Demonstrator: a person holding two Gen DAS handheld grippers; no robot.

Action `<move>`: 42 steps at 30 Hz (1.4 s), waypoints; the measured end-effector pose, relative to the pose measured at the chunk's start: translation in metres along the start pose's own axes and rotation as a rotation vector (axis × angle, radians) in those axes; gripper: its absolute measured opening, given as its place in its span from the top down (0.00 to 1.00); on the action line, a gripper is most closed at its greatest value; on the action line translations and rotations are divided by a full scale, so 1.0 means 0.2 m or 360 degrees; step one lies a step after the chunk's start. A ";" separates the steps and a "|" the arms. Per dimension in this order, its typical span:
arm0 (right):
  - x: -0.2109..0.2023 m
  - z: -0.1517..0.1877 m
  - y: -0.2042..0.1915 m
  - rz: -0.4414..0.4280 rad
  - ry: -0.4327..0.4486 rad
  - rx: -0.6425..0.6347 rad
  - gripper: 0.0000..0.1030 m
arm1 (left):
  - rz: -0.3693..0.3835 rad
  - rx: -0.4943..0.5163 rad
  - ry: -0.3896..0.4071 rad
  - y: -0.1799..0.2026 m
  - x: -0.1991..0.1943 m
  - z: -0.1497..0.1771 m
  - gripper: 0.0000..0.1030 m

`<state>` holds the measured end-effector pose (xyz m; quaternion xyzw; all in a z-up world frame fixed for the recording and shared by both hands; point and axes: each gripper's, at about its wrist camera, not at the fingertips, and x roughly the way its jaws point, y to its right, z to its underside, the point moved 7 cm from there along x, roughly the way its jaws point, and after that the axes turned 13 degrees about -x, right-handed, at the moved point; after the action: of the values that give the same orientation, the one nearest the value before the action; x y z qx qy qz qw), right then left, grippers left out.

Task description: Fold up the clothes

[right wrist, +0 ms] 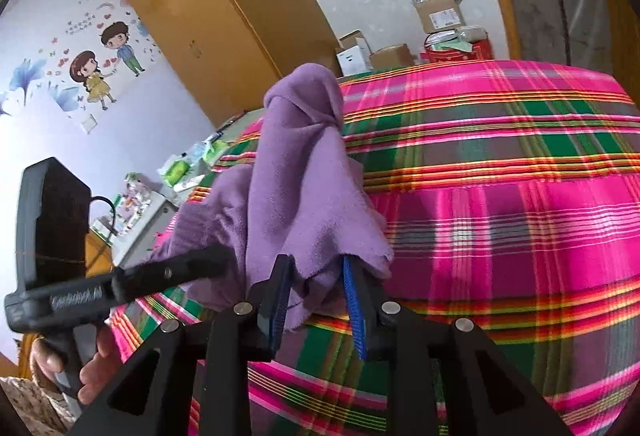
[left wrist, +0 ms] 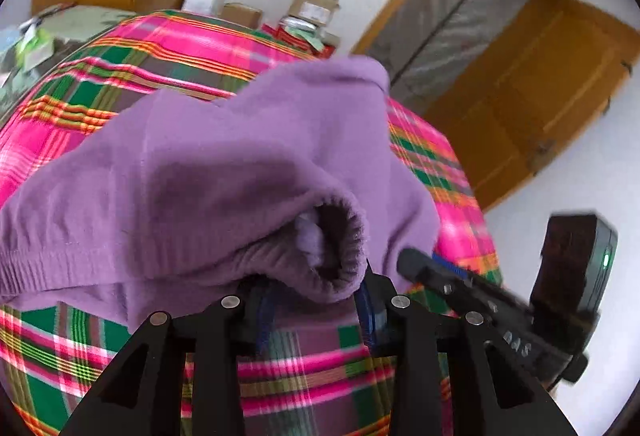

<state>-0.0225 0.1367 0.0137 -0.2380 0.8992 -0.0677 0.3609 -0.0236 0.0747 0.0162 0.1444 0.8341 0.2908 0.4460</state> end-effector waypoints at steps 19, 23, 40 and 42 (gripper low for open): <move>-0.20 -0.25 -0.08 0.0066 0.0272 -0.0031 0.93 | 0.0009 -0.0135 0.0467 -0.22 -0.36 -0.47 0.88; -0.24 -0.30 -0.07 0.0108 0.0324 -0.0018 0.93 | -0.0031 -0.0168 0.0579 -0.30 -0.45 -0.57 0.88; -0.25 -0.39 0.14 0.0267 0.0345 0.0203 0.93 | -0.0202 -0.0320 0.0741 -0.62 -0.49 -0.85 0.88; -0.21 -0.43 0.17 0.0285 0.0332 0.0210 0.93 | -0.0227 -0.0303 0.0750 -0.62 -0.48 -0.89 0.88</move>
<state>-0.0673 0.1830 0.0930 -0.1241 0.9430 -0.1187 0.2851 -0.1150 -0.1343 0.0798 -0.0290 0.8919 0.3613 0.2704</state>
